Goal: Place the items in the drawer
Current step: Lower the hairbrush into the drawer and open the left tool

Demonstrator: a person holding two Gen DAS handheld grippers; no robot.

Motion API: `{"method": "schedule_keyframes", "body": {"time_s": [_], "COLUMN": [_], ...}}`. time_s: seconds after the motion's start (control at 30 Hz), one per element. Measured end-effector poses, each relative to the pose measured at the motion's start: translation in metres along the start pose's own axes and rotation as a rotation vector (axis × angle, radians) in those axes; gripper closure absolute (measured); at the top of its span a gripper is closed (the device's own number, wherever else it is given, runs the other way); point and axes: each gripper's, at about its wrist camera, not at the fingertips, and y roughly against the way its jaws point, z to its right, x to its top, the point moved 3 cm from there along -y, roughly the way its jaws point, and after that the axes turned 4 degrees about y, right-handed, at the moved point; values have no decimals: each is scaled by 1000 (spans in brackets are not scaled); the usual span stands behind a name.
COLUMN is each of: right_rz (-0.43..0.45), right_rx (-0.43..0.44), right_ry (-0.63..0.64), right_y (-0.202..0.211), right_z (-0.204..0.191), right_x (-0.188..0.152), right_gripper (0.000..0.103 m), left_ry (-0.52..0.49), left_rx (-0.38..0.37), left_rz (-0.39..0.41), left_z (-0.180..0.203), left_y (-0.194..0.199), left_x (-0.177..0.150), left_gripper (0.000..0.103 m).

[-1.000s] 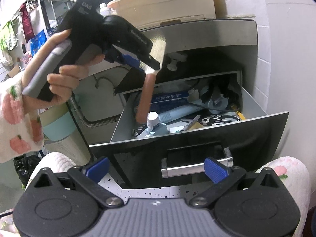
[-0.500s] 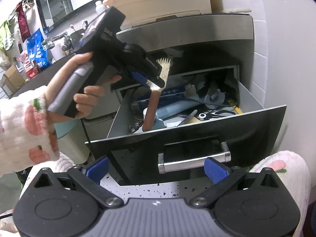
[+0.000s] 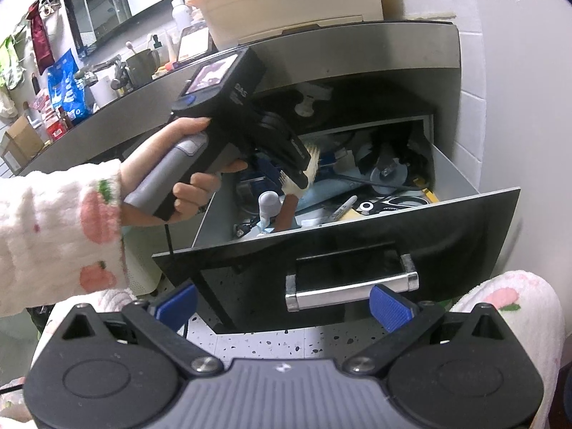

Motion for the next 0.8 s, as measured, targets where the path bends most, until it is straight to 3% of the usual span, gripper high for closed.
{"method": "schedule_keyframes", "body": {"time_s": [0.53,0.8], "right_rz": [4,6], "right_rx": [-2,-7], "right_ry": [-11,5], "right_y": [-1,-1], "right_z": [4,2], "right_x": [-1,1], "right_gripper": [0,0], "left_ry": [-7,7], "left_rx": [-12,-45], "left_rz": [-1,41], "left_z": [4,1], "left_y": [6,29], "left_x": [1,-6], "left_gripper": [73,43]}}
